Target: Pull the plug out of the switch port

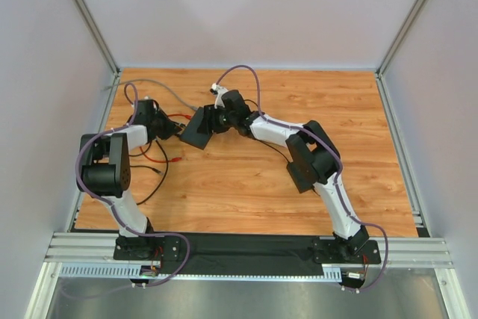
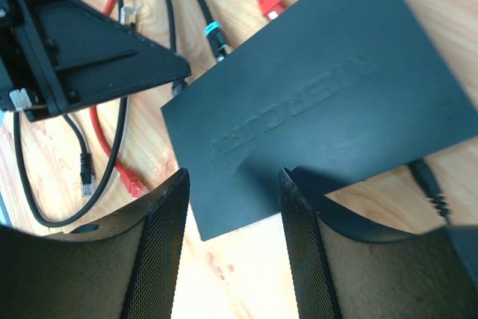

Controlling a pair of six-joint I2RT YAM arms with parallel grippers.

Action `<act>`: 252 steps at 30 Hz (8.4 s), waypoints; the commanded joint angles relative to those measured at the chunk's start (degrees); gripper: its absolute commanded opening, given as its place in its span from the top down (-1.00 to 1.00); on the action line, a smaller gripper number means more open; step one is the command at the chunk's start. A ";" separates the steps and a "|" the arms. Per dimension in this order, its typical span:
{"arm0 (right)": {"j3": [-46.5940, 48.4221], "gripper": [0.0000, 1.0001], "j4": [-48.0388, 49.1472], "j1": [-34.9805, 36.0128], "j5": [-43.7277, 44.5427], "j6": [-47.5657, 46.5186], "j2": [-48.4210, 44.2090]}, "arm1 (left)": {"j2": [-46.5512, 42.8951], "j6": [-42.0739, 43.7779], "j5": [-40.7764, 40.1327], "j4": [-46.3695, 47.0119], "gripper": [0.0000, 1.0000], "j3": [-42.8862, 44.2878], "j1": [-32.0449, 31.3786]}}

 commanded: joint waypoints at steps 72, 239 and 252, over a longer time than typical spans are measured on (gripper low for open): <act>-7.12 -0.11 2.57 -7.27 -0.91 5.11 -6.65 | -10.72 -28.77 -13.38 36.47 0.04 -29.69 -17.97; 22.59 -0.68 -38.56 5.92 15.09 -23.63 9.96 | -43.95 -0.29 -39.40 -5.79 1.00 -19.85 -12.09; 22.94 -0.68 -38.83 5.83 14.56 -23.72 9.70 | -32.62 -15.05 -47.39 -23.62 -0.24 -12.74 -9.98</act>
